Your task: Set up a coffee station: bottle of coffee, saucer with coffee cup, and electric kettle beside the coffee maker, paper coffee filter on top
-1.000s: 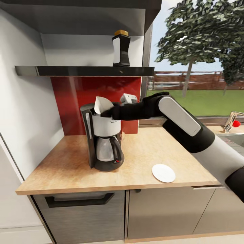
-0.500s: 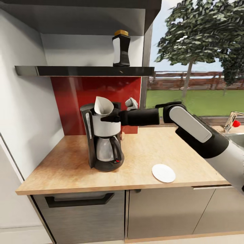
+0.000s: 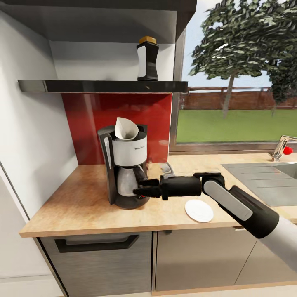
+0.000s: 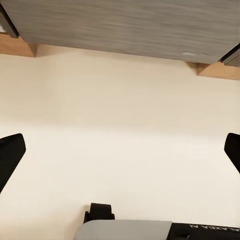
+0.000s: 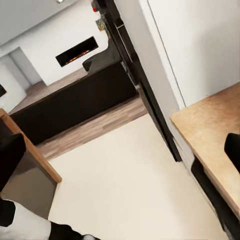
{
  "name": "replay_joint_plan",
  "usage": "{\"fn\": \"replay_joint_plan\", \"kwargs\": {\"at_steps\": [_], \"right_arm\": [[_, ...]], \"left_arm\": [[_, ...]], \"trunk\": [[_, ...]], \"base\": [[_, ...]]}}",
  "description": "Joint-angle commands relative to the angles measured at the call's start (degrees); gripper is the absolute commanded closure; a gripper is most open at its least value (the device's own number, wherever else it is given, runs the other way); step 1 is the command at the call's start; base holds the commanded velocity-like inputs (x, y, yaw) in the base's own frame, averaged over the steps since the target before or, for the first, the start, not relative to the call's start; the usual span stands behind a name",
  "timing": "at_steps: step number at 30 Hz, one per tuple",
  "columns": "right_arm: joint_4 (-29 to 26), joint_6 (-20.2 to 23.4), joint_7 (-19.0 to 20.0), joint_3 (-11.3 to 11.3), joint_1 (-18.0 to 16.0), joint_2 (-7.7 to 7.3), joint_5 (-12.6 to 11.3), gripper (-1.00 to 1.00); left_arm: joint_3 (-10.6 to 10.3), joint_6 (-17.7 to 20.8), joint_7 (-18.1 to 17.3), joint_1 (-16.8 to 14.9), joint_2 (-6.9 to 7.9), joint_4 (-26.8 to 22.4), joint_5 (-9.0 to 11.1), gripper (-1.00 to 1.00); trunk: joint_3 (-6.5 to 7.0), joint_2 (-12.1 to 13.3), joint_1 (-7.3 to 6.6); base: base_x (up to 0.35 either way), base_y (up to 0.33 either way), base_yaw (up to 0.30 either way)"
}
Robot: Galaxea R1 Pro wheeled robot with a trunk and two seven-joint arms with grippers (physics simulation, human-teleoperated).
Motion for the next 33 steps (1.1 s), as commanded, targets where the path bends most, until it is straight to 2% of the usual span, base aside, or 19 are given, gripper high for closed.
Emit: {"fn": "replay_joint_plan", "kwargs": {"at_steps": [1,4,7,17,19,22,25,31,33], "right_arm": [[0.0,-0.9,1.9,0.1,1.9,-0.99,0.2,-1.0],[0.0,-2.2,4.2,0.0,5.9,-2.51,1.0,-1.0],[0.1,-3.6,5.1,0.0,10.2,-5.18,1.3,-1.0],[1.4,-6.0,5.3,0.0,18.1,-8.46,1.5,-1.0],[1.5,-6.0,5.3,0.0,19.8,-9.2,2.3,-1.0],[1.5,-6.5,5.8,0.0,21.3,-9.71,5.1,-1.0],[3.1,-9.2,8.1,0.0,22.1,-9.94,6.9,-1.0],[7.8,-10.4,11.4,0.0,22.3,-9.99,7.2,-1.0],[11.3,-10.6,13.3,0.0,22.7,-10.17,7.3,-1.0]], "left_arm": [[0.4,0.0,-0.6,0.0,-0.02,-0.1,0.1,-1.0],[0.5,0.0,-0.6,0.0,0.0,-0.1,0.1,-1.0],[0.6,0.0,-0.6,0.0,0.0,-0.1,0.1,-1.0],[0.7,0.0,-0.6,0.0,-0.03,-0.1,0.1,-1.0],[0.7,0.0,-0.6,0.0,-0.02,-0.1,0.1,-1.0],[0.7,0.0,-0.6,0.0,-0.01,-0.1,0.1,-1.0],[0.7,0.0,-0.6,0.0,-0.04,-0.1,0.1,-1.0],[0.6,0.0,-0.6,0.0,-0.01,-0.1,0.1,-1.0],[0.6,0.0,-0.6,0.0,-0.01,-0.1,0.1,-1.0]], "trunk": [[-0.05,0.0,0.0],[-0.05,0.0,0.0],[-0.05,0.0,0.0],[-0.05,0.0,0.0],[-0.05,0.0,0.0],[-0.05,0.0,0.0],[-0.05,0.0,0.0],[-0.05,0.0,0.0],[-0.05,0.0,0.0]], "base": [[0.0,0.0,0.0],[0.0,0.0,0.0],[0.0,0.0,0.0],[-0.028,-0.007,0.0],[-0.222,-0.052,0.0],[-0.114,-0.02,0.0],[-0.129,-0.033,0.0],[-0.088,-0.036,0.0],[-0.013,-0.006,0.0]]}}
